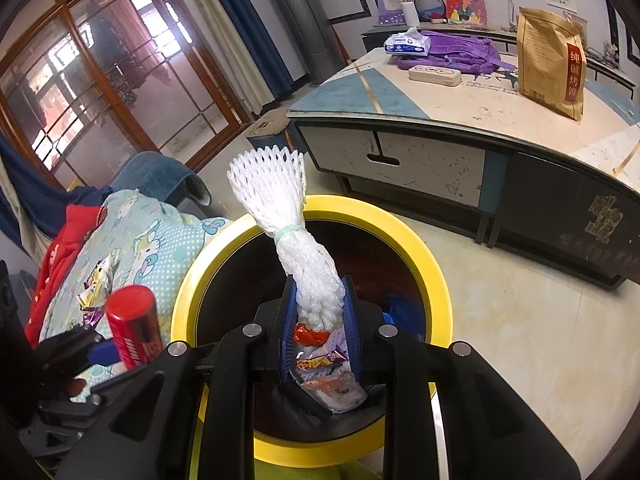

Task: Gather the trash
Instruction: 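Carry the red can and white mesh bundle over the yellow bin, then open both tools to drop the can and mesh bundle into the bin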

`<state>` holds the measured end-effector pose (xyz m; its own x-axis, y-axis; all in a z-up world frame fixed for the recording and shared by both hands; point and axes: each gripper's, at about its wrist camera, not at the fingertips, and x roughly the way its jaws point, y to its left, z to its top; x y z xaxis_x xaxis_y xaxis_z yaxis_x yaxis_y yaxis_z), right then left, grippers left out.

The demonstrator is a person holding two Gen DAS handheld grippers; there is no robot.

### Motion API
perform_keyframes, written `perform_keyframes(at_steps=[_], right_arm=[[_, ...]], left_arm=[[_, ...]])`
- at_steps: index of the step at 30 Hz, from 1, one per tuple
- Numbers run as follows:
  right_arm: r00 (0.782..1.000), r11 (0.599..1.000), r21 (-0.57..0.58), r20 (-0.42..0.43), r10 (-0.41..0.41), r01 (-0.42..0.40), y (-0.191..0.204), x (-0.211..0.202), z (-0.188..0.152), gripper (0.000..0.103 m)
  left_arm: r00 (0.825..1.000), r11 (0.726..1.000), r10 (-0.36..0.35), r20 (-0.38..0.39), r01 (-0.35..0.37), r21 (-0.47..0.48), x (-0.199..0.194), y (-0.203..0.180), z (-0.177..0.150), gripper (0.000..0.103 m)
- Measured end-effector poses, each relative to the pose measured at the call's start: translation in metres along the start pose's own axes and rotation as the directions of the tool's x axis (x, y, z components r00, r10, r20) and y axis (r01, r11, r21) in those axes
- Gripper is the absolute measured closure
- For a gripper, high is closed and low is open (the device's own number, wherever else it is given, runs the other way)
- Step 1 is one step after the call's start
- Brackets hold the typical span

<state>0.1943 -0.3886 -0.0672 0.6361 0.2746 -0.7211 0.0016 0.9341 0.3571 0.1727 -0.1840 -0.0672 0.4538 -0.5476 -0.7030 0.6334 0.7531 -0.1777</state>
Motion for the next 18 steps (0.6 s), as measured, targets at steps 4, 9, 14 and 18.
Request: perform_keyframes(at_steps=[4,9,14,18], right_arm=[[1.0,1.0,0.026,-0.001,0.007,-0.007,-0.006,0.001,0.001,0.075],[1.0,0.999,0.04,0.014,0.002,-0.002,-0.009,-0.001,0.004,0.067],[0.999,1.0,0.026,0.039,-0.006,0.005,-0.004,-0.006,0.005,0.063],[0.996,1.0,-0.006,0.082,-0.015,0.016,0.007,-0.015,0.006,0.049]], left_arm=[[1.0,1.0,0.004,-0.003,-0.004,0.006,0.008,0.001,0.0,0.076],[1.0,1.0,0.017,0.015,-0.017,-0.014,0.007,0.005,0.0,0.049],[0.998,0.999,0.041,0.043,-0.039,-0.036,-0.002,0.011,0.001,0.024],[0.993,0.995,0.084,0.087,-0.078,-0.066,-0.018,0.017,0.004,0.011]])
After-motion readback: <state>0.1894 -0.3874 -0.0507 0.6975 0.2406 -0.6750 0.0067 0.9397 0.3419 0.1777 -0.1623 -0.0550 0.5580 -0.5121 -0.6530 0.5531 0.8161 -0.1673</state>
